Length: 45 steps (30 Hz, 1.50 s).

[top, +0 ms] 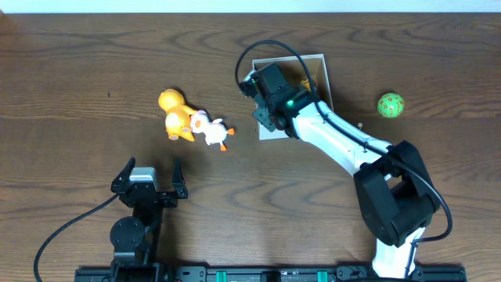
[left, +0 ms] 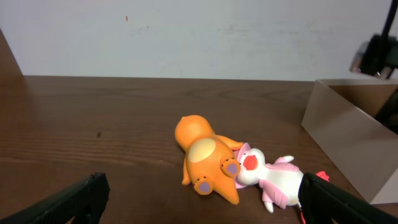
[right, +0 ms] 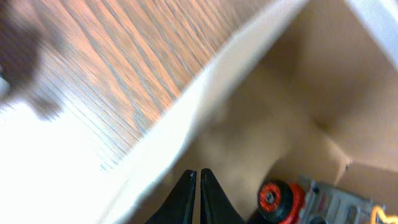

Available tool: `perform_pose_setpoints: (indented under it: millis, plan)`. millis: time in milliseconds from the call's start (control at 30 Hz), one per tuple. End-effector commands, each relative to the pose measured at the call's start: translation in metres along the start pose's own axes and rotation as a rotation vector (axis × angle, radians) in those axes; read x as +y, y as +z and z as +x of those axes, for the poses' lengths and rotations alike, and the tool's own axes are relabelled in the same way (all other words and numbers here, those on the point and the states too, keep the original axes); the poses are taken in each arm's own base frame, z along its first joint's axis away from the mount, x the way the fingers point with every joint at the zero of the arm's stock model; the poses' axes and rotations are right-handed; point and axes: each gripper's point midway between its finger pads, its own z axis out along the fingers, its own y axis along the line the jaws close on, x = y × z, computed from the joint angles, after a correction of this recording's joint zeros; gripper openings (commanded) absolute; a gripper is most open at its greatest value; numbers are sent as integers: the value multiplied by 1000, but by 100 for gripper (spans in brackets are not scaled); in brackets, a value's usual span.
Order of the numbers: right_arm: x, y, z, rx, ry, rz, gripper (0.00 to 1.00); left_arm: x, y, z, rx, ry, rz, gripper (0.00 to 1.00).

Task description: Pack container

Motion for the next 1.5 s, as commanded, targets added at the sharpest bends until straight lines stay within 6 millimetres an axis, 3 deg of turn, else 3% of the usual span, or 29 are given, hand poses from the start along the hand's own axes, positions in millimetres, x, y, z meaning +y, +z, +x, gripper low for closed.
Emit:
perform_pose_setpoints:
  millis: [0,200,400,767,967,1467]
  plan:
    - [5,-6,-21,-44,58,2,8,3,1,16,53,14,-17,98]
    - [-10,-14,-40,-94,197,19,8,3,1,16,53,14,-17,98]
    - [-29,-14,-45,-125,280,41,11,3,1,16,53,14,-17,98]
    - [-64,-8,-18,-58,386,76,15,3,1,16,53,14,-17,98]
    - [-57,-6,-5,-11,308,0,1,3,1,16,53,14,-17,98]
    - [-82,-4,16,38,328,22,1,3,1,16,53,14,-17,98]
